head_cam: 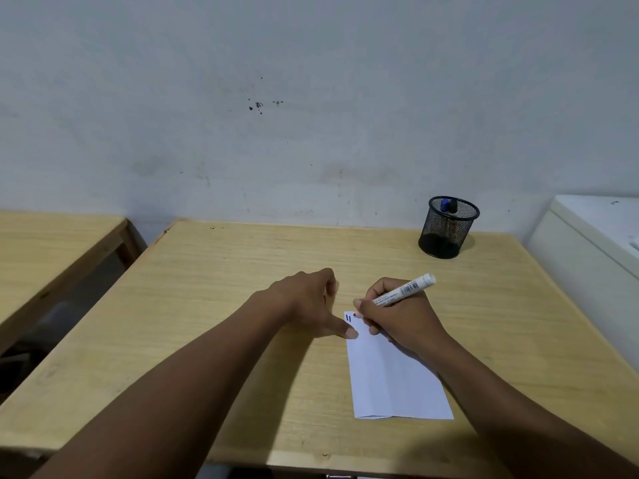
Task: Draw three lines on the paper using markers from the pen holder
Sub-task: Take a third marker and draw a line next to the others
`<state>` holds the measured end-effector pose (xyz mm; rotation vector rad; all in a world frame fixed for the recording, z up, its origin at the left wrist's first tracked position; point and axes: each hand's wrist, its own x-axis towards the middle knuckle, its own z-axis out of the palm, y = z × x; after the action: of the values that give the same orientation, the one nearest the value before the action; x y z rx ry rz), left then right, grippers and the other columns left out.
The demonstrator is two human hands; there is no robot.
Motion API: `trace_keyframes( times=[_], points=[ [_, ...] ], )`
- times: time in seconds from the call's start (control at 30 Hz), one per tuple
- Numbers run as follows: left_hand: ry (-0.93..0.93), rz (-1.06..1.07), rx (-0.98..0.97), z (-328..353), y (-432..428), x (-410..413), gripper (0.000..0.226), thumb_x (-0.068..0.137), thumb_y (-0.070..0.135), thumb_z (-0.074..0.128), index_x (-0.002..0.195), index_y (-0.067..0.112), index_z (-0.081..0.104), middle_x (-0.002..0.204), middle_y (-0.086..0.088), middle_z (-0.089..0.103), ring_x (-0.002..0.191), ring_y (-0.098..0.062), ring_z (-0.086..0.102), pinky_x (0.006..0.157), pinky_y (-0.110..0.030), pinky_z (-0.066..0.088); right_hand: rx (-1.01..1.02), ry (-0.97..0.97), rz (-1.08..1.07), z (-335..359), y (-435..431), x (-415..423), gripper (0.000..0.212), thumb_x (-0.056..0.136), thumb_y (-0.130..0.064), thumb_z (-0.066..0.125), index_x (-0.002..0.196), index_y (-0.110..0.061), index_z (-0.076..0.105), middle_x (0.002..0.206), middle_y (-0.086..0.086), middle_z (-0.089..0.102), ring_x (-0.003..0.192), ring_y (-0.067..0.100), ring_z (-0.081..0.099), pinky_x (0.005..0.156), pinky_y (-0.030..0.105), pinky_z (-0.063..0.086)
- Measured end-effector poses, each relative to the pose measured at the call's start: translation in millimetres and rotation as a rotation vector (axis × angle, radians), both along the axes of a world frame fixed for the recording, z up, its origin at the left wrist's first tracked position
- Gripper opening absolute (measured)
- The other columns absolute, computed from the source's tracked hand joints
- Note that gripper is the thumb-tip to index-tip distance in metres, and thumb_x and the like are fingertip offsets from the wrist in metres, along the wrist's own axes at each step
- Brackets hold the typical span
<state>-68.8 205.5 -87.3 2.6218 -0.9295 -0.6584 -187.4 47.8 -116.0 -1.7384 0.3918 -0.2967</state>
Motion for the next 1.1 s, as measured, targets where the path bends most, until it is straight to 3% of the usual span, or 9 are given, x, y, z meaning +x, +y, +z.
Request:
trace_keyframes(
  times=[0.13, 0.33, 0.5, 0.57, 0.7, 0.8, 0.87, 0.97, 1.1],
  points=[
    [0.009, -0.002, -0.008, 1, -1, 0, 0.084, 0.051, 0.074, 0.084, 0.114, 0.031, 0.048, 0.094, 0.015, 0.065, 0.093, -0.014, 0.065, 0.09, -0.042, 0.057, -0.044, -0.01, 0.017, -3, 0, 2, 0.022, 0.079, -0.013, 0.083, 0.075, 0.0, 0.066, 0.064, 0.023, 0.07, 0.051, 0.02, 0.062, 0.052, 0.03, 0.051],
    [0.017, 0.001, -0.011, 2, -1, 0, 0.085, 0.051, 0.072, 0.086, 0.114, 0.03, 0.048, 0.091, 0.013, 0.063, 0.093, -0.015, 0.065, 0.091, -0.044, 0.057, -0.102, 0.008, 0.044, -2, 0, 2, 0.021, 0.077, -0.014, 0.082, 0.074, -0.002, 0.066, 0.066, 0.024, 0.071, 0.051, 0.02, 0.061, 0.048, 0.026, 0.046],
    [0.006, 0.022, -0.034, 0, 1, 0, 0.083, 0.05, 0.071, 0.087, 0.113, 0.031, 0.051, 0.092, 0.014, 0.064, 0.092, -0.012, 0.064, 0.088, -0.039, 0.057, 0.047, 0.047, 0.069, 5, -3, 3, 0.02, 0.079, -0.007, 0.079, 0.076, 0.004, 0.062, 0.06, 0.019, 0.066, 0.05, 0.021, 0.058, 0.045, 0.027, 0.041],
    [0.067, 0.041, -0.099, 2, 5, 2, 0.07, 0.057, 0.063, 0.089, 0.108, 0.028, 0.056, 0.091, 0.012, 0.068, 0.089, -0.01, 0.066, 0.082, -0.033, 0.056, 0.166, 0.03, 0.003, 8, -7, 3, 0.02, 0.082, -0.013, 0.081, 0.08, -0.003, 0.064, 0.061, 0.014, 0.065, 0.046, 0.018, 0.054, 0.044, 0.027, 0.039],
    [0.099, 0.012, -0.202, 6, 16, 17, 0.014, 0.083, 0.029, 0.081, 0.083, 0.027, 0.068, 0.075, 0.014, 0.07, 0.07, -0.003, 0.064, 0.065, -0.02, 0.047, 0.339, 0.015, -0.1, 24, -19, 6, 0.017, 0.081, -0.017, 0.084, 0.08, -0.016, 0.067, 0.057, 0.004, 0.059, 0.042, 0.011, 0.046, 0.041, 0.021, 0.032],
    [0.166, 0.077, -0.386, 9, 19, 28, 0.013, 0.09, 0.011, 0.072, 0.08, 0.019, 0.072, 0.074, 0.0, 0.076, 0.065, -0.012, 0.067, 0.065, -0.024, 0.05, 0.441, -0.03, -0.046, 49, -30, 12, 0.009, 0.086, -0.011, 0.076, 0.094, -0.008, 0.072, 0.07, 0.01, 0.066, 0.051, 0.013, 0.058, 0.045, 0.021, 0.041],
    [0.262, 0.15, -0.595, 19, 17, 30, 0.008, 0.088, 0.013, 0.078, 0.087, 0.01, 0.07, 0.075, -0.005, 0.076, 0.066, -0.017, 0.071, 0.063, -0.025, 0.052, 0.486, -0.019, -0.017, 68, -38, 16, 0.017, 0.09, -0.014, 0.069, 0.103, -0.003, 0.073, 0.076, 0.013, 0.07, 0.059, 0.018, 0.065, 0.051, 0.025, 0.045],
    [0.4, 0.239, -0.856, 40, 3, 31, 0.021, 0.087, 0.02, 0.081, 0.094, 0.005, 0.069, 0.079, -0.006, 0.075, 0.07, -0.02, 0.073, 0.063, -0.024, 0.052, 0.502, -0.015, -0.027, 95, -49, 21, 0.015, 0.093, -0.012, 0.056, 0.093, -0.004, 0.069, 0.072, 0.014, 0.07, 0.056, 0.021, 0.064, 0.055, 0.028, 0.042],
    [0.529, 0.268, -1.014, 58, -22, 31, 0.029, 0.09, 0.031, 0.076, 0.101, 0.004, 0.076, 0.08, -0.004, 0.07, 0.066, -0.018, 0.066, 0.063, -0.025, 0.048, 0.477, -0.058, -0.073, 115, -61, 26, 0.015, 0.093, -0.014, 0.059, 0.083, -0.003, 0.065, 0.067, 0.012, 0.068, 0.049, 0.017, 0.062, 0.054, 0.028, 0.04]
  ],
)
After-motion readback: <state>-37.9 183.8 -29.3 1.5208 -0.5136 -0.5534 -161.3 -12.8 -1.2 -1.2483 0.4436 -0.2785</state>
